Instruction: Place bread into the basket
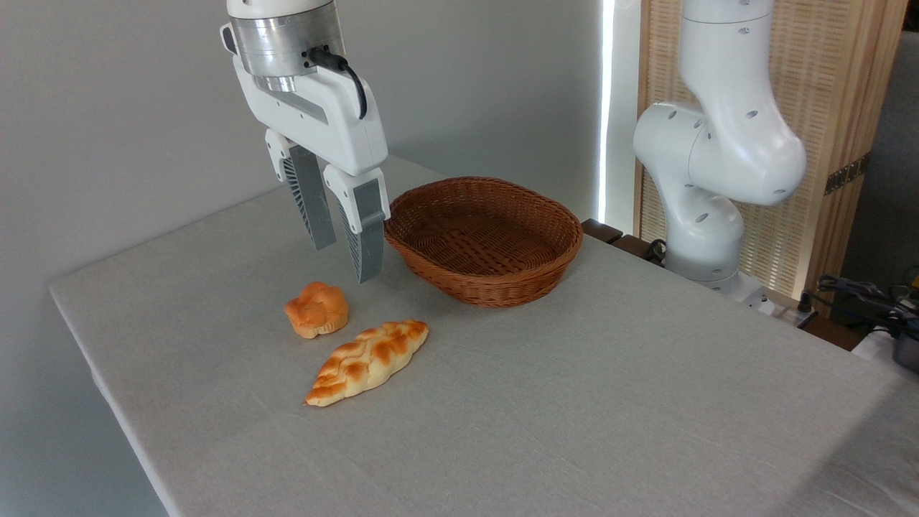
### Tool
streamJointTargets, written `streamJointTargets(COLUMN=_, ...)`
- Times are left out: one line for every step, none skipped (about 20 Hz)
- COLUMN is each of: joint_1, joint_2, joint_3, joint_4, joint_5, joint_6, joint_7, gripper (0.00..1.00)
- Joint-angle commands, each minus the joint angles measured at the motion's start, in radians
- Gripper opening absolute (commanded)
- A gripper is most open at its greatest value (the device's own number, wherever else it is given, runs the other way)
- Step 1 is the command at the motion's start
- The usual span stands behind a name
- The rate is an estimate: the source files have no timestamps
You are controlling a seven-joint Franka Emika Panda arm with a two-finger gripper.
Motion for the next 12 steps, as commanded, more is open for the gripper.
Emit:
streamJointTargets(joint_1=-0.002, joint_2=-0.006, joint_3=0.0, joint_4=-0.006, joint_5=0.013, joint_6=0.013, joint_7=-0.003, gripper=1.0)
streamJointTargets(joint_1=-0.002, joint_2=-0.006, joint_3=0.0, joint_4=-0.006, joint_5=0.013, joint_6=0.013, joint_7=-0.003, gripper=1.0)
streamJointTargets(joint_1=-0.002, joint_2=-0.006, joint_3=-0.004, joint_4=-0.006, joint_5=0.012, joint_6=0.013, joint_7=-0.003, gripper=1.0)
streamJointTargets(joint_1=-0.002, joint_2=-0.006, joint_3=-0.006, joint_4=-0.008, joint_5=0.013, joint_6=0.013, joint_7=-0.003, gripper=1.0)
streamJointTargets(joint_1=-0.002, joint_2=-0.008, joint_3=-0.009, joint_4=-0.012, joint_5=0.012, joint_6=0.013, joint_7=-0.004, gripper=1.0)
streamJointTargets(joint_1=-0.002, joint_2=-0.008, joint_3=-0.011, joint_4=-0.014, joint_5=0.012, joint_6=0.013, joint_7=-0.004, gripper=1.0)
streamJointTargets(joint_1=-0.004, joint_2=-0.008, joint_3=-0.011, joint_4=-0.017, joint_5=0.012, joint_6=0.013, joint_7=-0.006, gripper=1.0)
streamJointTargets(joint_1=-0.004, joint_2=-0.008, joint_3=-0.011, joint_4=-0.017, joint_5=0.012, joint_6=0.013, joint_7=-0.006, gripper=1.0)
streamJointTargets(joint_1=-0.004, joint_2=-0.008, joint_3=-0.011, joint_4=-0.017, joint_5=0.012, joint_6=0.013, joint_7=-0.006, gripper=1.0)
streamJointTargets(joint_1=-0.004, joint_2=-0.008, joint_3=-0.011, joint_4=-0.017, joint_5=0.012, joint_6=0.014, joint_7=-0.006, gripper=1.0)
streamJointTargets(joint_1=-0.004, joint_2=-0.008, joint_3=-0.011, joint_4=-0.017, joint_5=0.012, joint_6=0.014, joint_7=-0.006, gripper=1.0)
streamJointTargets(joint_1=-0.005, joint_2=-0.008, joint_3=-0.011, joint_4=-0.017, joint_5=0.012, joint_6=0.013, joint_7=-0.006, gripper=1.0)
